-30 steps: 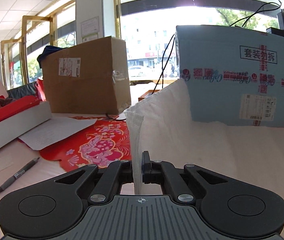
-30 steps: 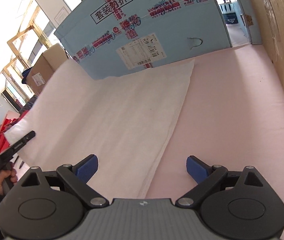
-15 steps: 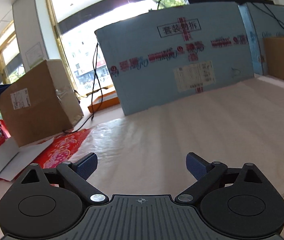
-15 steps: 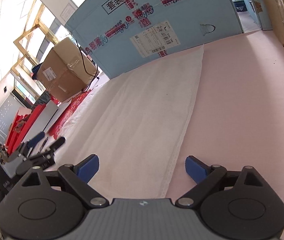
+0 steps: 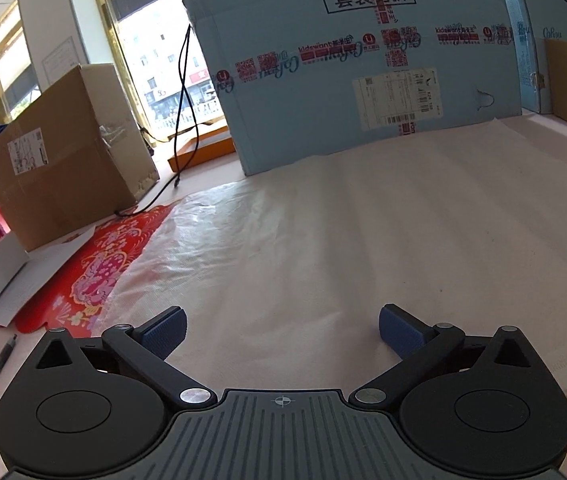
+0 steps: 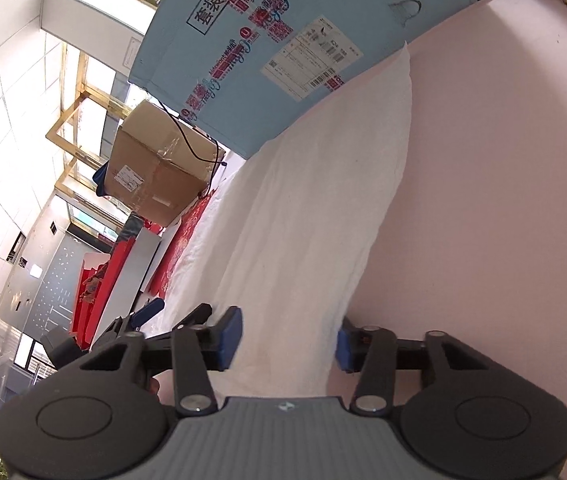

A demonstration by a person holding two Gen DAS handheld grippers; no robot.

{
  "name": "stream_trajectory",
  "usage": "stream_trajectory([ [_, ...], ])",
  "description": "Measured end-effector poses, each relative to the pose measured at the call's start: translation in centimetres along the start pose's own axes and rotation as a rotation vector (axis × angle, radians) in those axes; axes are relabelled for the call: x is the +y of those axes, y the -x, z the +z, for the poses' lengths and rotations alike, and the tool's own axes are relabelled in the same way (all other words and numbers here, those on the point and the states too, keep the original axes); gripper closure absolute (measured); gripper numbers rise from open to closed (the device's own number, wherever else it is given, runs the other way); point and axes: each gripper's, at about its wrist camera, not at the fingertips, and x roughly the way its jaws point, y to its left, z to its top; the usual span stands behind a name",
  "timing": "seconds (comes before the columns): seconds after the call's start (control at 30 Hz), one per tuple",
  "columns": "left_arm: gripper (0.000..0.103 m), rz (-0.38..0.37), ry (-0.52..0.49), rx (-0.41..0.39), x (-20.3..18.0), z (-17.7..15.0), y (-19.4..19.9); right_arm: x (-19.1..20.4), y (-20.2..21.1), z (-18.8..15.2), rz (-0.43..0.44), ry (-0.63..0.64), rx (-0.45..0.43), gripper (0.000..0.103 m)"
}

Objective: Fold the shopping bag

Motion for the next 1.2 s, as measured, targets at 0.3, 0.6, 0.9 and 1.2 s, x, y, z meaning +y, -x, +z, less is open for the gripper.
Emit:
stream_trajectory([
  [0.3, 0.0, -0.003, -0.041, -0.07, -1.3, 0.0, 2.0, 2.3, 4.0, -1.2, -0.136, 0.182, -0.227, 0.1],
  [0.6, 0.0, -0.062, -0.257, -0.111, -6.2, 0.5, 3.3, 1.9, 11.0, -4.0, -0.238, 0.154, -0.399, 0.1],
  [0.9, 0.0, -0.126, -0.296, -0.183, -7.4, 1.4, 4.6, 2.2, 14.1, -5.8, -0.307, 0.142, -0.484, 0.101],
  [1.2, 0.0, 0.101, -0.036, -0.077, 2.2, -1.9, 5.5, 4.9, 11.0, -3.4, -0.221, 0.22, -0.475, 0.101],
])
